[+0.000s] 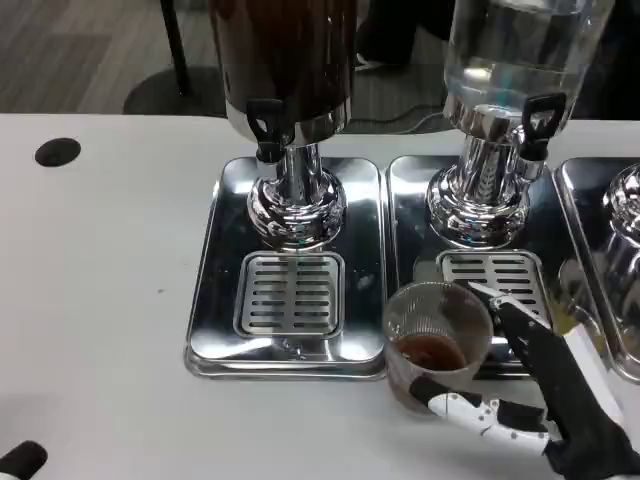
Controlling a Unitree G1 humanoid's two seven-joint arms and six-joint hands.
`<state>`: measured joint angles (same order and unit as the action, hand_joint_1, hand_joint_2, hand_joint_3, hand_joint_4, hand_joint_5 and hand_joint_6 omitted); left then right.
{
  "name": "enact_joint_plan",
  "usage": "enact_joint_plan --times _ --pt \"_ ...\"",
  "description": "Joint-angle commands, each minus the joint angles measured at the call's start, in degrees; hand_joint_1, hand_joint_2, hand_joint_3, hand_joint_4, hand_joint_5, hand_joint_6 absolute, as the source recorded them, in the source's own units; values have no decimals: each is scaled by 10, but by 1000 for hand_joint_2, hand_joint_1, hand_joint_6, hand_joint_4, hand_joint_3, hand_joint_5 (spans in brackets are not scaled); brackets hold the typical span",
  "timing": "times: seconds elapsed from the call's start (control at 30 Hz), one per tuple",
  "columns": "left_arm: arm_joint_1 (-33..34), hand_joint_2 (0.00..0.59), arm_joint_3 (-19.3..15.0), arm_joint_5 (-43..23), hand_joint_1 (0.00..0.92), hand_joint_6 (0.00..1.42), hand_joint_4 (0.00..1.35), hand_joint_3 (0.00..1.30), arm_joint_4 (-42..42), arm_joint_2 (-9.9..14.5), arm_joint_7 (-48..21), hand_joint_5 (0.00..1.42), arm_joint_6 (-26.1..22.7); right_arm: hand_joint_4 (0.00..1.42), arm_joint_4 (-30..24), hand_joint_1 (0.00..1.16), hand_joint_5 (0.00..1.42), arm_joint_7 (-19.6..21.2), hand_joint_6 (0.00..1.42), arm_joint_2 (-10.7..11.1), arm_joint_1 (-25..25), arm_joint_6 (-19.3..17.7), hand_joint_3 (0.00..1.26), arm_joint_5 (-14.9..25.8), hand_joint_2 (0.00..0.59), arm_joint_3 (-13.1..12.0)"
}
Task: Grasp the cup under the faucet to collect the drink, then remove the cup.
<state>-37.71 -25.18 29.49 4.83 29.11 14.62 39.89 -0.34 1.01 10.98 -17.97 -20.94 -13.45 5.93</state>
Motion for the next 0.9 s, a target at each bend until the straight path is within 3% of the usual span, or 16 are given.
enact_joint_plan --times 0.03,0.9 --pt "3 45 6 0 0 0 0 0 -7 5 -9 0 -7 346 -4 854 289 0 141 -1 -8 -42 374 18 227 -11" --pt "14 45 13 0 0 0 0 0 -6 7 -10 0 -13 361 -13 858 300 -6 143 -7 -74 -98 388 33 228 -25"
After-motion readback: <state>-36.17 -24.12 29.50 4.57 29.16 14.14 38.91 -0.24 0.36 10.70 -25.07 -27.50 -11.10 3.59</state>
